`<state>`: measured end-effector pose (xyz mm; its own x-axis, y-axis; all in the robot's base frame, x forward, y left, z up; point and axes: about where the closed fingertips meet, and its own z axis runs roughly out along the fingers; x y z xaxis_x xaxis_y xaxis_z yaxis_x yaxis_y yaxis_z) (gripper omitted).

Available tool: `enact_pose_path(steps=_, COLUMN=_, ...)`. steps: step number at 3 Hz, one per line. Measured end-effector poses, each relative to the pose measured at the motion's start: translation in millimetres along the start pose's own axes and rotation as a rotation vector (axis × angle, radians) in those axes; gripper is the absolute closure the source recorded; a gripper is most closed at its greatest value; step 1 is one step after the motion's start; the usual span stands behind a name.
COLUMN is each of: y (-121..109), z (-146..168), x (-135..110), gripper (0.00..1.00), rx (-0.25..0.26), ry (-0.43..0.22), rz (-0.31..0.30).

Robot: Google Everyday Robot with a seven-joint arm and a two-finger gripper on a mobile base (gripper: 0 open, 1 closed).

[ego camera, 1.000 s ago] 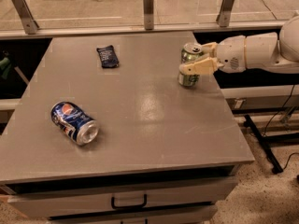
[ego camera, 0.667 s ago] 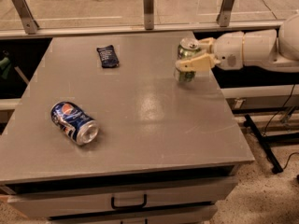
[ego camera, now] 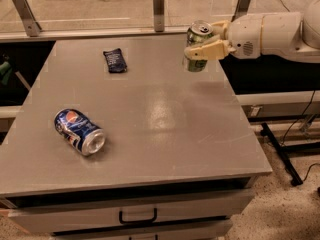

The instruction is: Move green can near rxbar blueberry

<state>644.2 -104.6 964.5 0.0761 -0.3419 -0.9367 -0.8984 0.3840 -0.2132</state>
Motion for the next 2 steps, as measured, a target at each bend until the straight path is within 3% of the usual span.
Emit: enact_pose_path(steps=2, y=-3, z=73, x=3, gripper=1.0, rx=-0.074, ry=-0.041, rz=-0.021)
